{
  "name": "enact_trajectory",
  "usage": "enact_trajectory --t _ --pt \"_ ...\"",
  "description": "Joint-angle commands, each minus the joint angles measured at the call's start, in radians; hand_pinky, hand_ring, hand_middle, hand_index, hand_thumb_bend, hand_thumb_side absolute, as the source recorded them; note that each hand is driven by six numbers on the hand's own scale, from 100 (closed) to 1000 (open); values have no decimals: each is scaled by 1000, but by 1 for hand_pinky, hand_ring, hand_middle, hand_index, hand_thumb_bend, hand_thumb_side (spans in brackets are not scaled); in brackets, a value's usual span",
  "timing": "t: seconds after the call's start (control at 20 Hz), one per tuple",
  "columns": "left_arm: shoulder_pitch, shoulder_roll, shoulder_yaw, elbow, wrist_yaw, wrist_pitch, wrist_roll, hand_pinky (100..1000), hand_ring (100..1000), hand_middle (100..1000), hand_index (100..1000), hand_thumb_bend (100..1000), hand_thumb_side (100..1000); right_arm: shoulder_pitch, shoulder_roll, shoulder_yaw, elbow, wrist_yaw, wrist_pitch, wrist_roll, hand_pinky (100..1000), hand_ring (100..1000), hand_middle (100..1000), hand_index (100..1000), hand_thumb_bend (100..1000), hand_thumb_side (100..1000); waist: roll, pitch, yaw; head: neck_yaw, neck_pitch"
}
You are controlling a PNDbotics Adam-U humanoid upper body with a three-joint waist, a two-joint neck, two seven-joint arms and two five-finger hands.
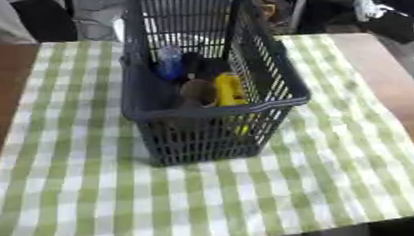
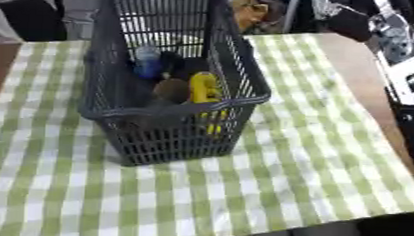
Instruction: Pick up objects on the table and place them in the box.
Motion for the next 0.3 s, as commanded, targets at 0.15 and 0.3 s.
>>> enact_trajectory --t 0.15,0.3 --pt "-8 25 11 -15 1 -1 5 466 705 648 758 478 698 1 -33 -51 -15 -40 58 -56 426 467 437 571 100 349 -9 -9 0 5 5" --pt "-7 25 11 -15 1 -1 6 466 706 648 758 475 699 5 -28 -57 -12 -59 84 -130 326 316 141 389 553 228 -8 -10 0 5 5"
